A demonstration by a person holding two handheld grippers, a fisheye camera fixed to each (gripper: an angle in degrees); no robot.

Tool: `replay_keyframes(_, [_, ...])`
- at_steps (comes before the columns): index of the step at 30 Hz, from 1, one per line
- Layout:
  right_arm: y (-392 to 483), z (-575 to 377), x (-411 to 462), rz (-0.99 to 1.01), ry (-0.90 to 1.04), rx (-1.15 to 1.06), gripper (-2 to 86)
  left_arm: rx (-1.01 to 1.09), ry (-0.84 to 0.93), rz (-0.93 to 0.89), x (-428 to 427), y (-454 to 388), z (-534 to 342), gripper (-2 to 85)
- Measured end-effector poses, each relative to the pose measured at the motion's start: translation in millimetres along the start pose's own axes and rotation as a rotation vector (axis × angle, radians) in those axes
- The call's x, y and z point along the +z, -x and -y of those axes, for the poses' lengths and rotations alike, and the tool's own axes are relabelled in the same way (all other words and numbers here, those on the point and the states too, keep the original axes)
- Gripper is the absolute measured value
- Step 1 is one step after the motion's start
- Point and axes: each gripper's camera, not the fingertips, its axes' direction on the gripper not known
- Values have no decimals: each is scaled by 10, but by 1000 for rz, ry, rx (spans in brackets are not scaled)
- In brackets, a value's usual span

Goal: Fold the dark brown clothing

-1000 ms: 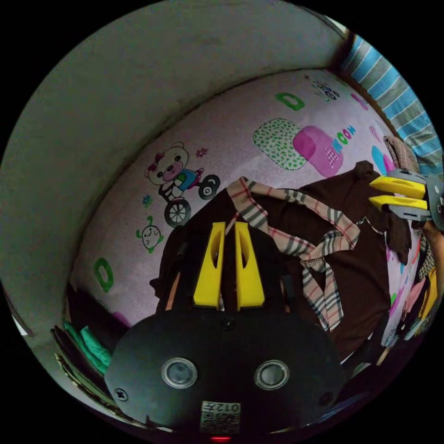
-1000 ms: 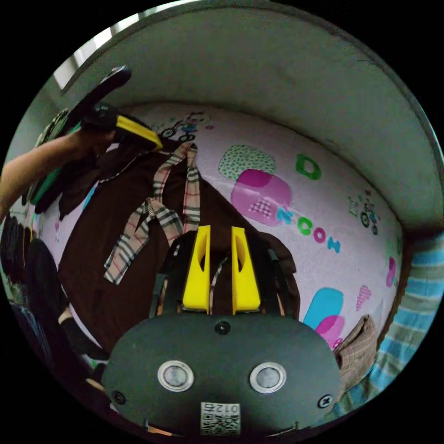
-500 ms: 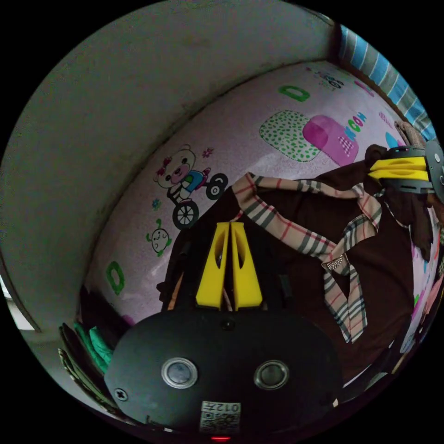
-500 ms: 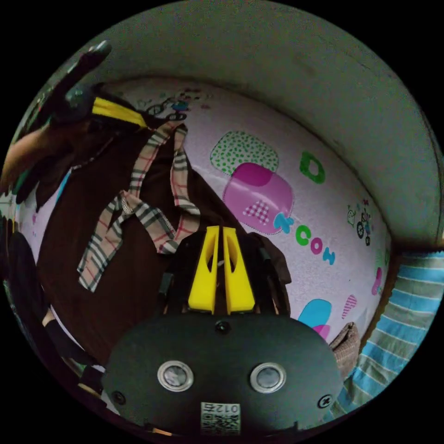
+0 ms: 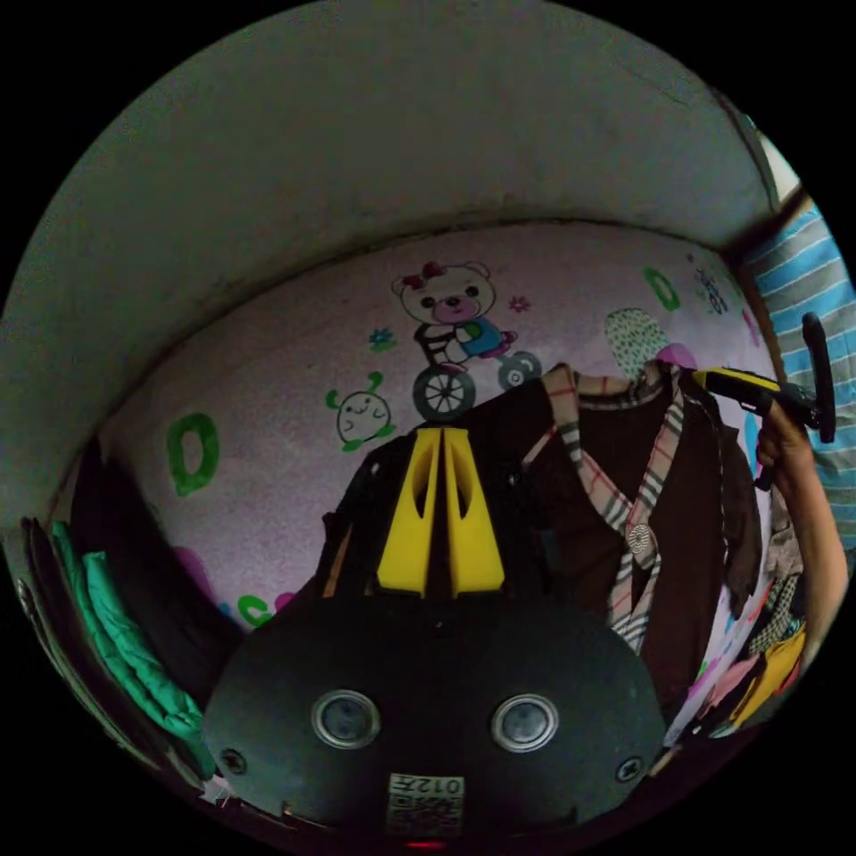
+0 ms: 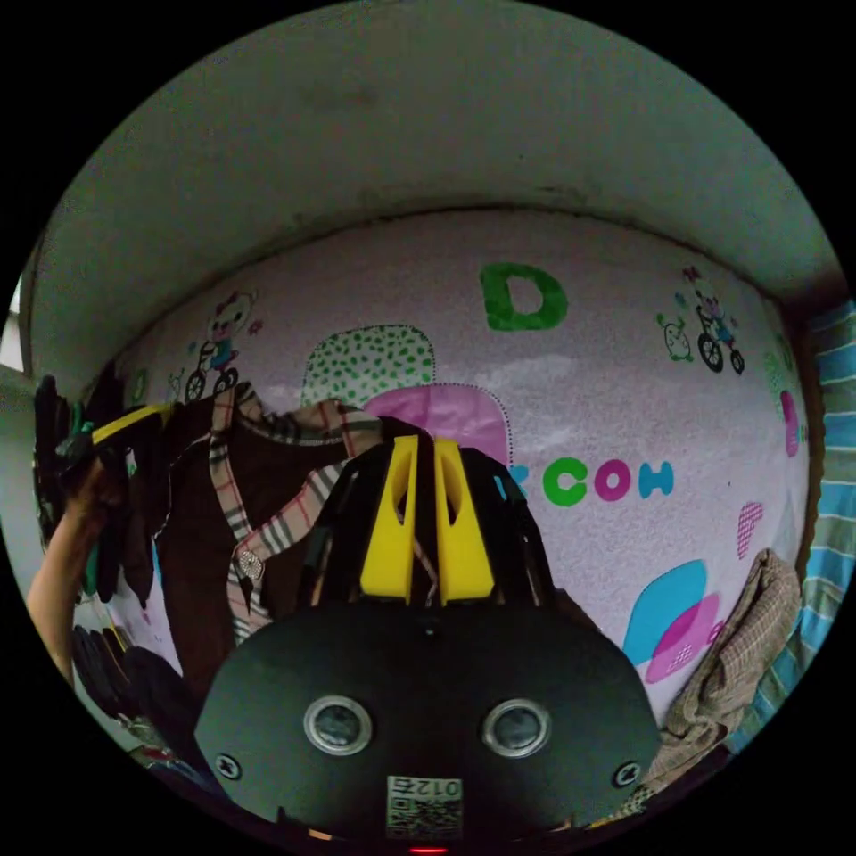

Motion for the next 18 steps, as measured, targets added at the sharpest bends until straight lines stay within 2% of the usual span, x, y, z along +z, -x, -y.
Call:
replay_keyframes(5, [47, -211, -297, -17, -164, -58, 13, 117, -65, -3, -195, -120, -61, 1])
replay_keyframes(8, [182, -392, -262, 11, -86, -163, -1, 147, -29, 25, -179, -221, -115, 1])
replay_keyframes(12, [235, -558, -35, -164, -11, -174, -9, 142, 14, 115, -24, -207, -177, 1])
replay_keyframes(14, [186, -504, 97, -185, 57, -140, -9, 108, 56, 136, 74, -148, -173, 1])
replay_keyframes(15, [156, -475, 52, -176, -26, -115, -9, 96, 54, 147, 83, -126, -179, 1])
replay_keyframes(18, [38, -403, 95, -165, -25, -41, -9, -11, 21, 132, 61, 45, -193, 1])
